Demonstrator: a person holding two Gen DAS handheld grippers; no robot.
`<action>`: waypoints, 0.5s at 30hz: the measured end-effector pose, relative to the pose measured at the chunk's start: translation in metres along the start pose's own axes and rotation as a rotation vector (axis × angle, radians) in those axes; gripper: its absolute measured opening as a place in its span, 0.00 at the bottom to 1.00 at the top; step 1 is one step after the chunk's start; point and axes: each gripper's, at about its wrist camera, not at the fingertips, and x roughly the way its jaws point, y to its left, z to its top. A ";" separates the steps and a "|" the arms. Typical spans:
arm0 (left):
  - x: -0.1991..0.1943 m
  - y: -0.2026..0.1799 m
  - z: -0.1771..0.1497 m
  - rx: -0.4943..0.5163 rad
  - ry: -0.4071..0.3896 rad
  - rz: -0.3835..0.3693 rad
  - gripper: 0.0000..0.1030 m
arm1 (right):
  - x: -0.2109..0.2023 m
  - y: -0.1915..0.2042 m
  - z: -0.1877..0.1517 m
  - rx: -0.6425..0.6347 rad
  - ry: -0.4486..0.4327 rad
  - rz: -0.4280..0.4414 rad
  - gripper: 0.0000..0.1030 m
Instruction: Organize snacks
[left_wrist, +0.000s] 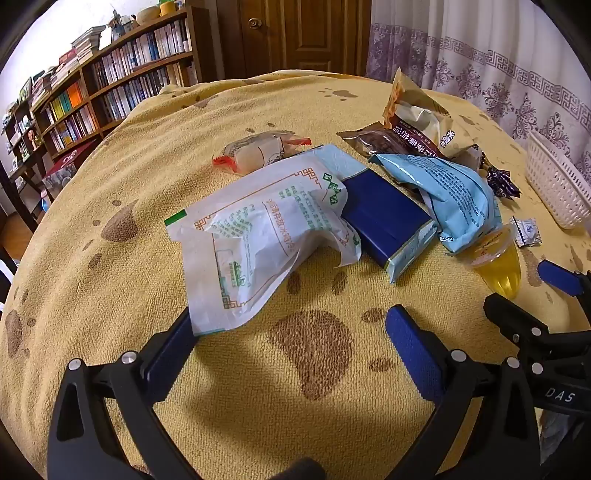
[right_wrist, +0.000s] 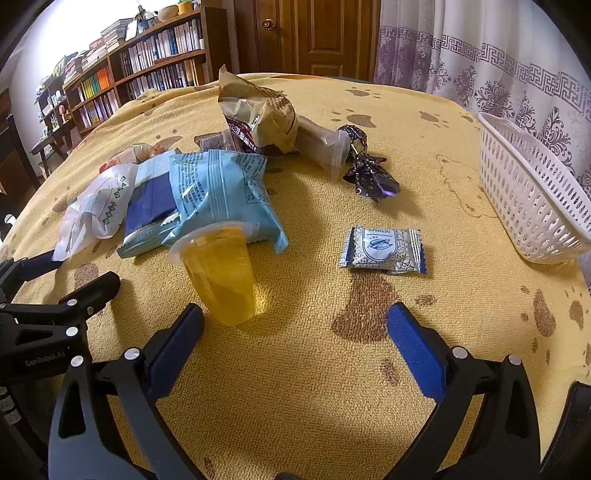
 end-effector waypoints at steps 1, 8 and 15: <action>0.000 0.000 0.000 0.000 0.000 0.000 0.95 | 0.000 0.000 0.000 -0.001 0.001 -0.001 0.98; 0.000 0.000 0.000 -0.002 0.000 -0.002 0.95 | 0.000 0.000 0.000 -0.002 0.002 -0.003 0.98; 0.000 0.000 0.000 -0.002 0.000 -0.002 0.95 | 0.000 0.000 0.000 -0.003 0.002 -0.003 0.98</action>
